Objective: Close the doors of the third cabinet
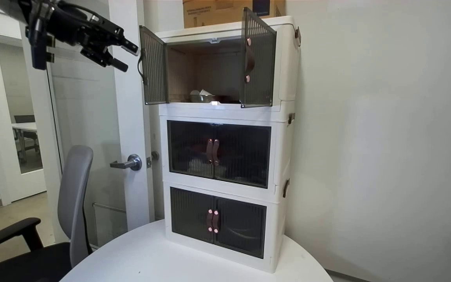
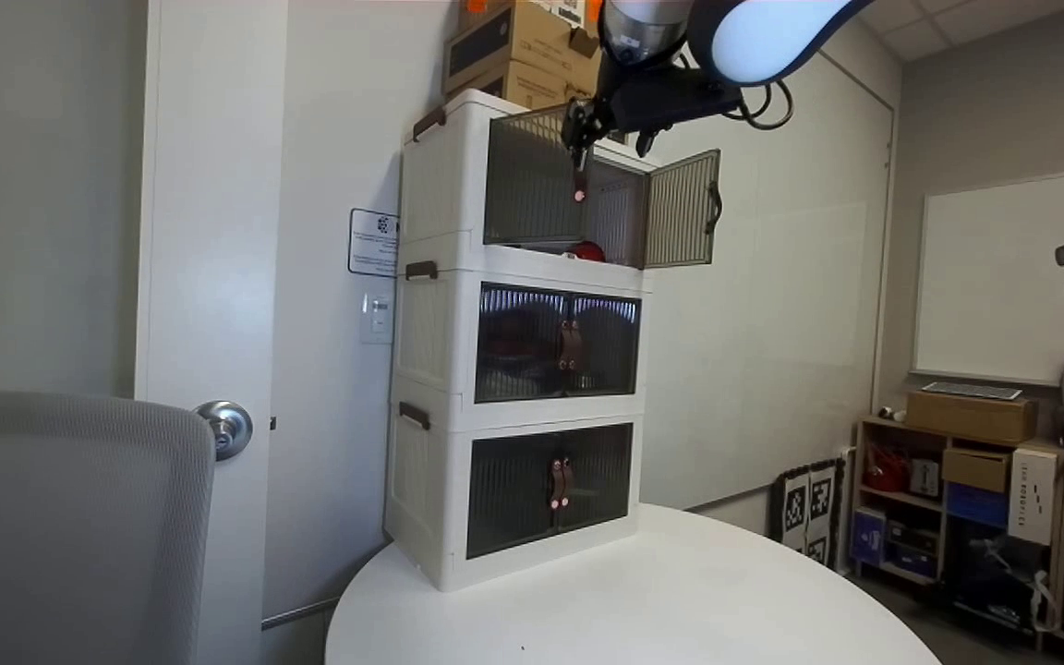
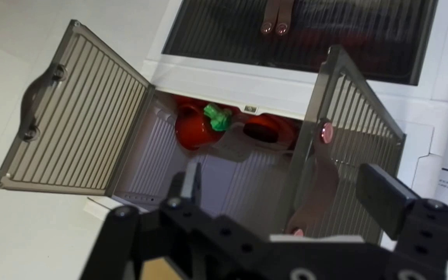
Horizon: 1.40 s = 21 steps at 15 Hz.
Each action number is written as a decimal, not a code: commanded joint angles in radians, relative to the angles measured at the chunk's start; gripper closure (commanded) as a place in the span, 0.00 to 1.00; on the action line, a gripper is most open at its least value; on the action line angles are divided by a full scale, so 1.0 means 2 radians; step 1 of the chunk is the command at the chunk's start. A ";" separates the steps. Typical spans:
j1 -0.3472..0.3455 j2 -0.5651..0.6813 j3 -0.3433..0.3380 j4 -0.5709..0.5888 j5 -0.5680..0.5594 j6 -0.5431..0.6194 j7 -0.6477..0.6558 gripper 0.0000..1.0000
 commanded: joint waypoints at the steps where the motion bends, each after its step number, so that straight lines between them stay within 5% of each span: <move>1: -0.117 0.015 0.128 0.043 -0.095 -0.016 0.078 0.00; 4: -0.234 -0.045 0.229 0.058 -0.081 0.012 0.094 0.00; 8: -0.335 -0.144 0.278 0.109 0.015 0.042 0.066 0.00; 16: -0.384 -0.265 0.228 0.151 0.164 0.028 0.026 0.00; 21: -0.381 -0.233 0.224 0.115 0.256 0.104 -0.046 0.00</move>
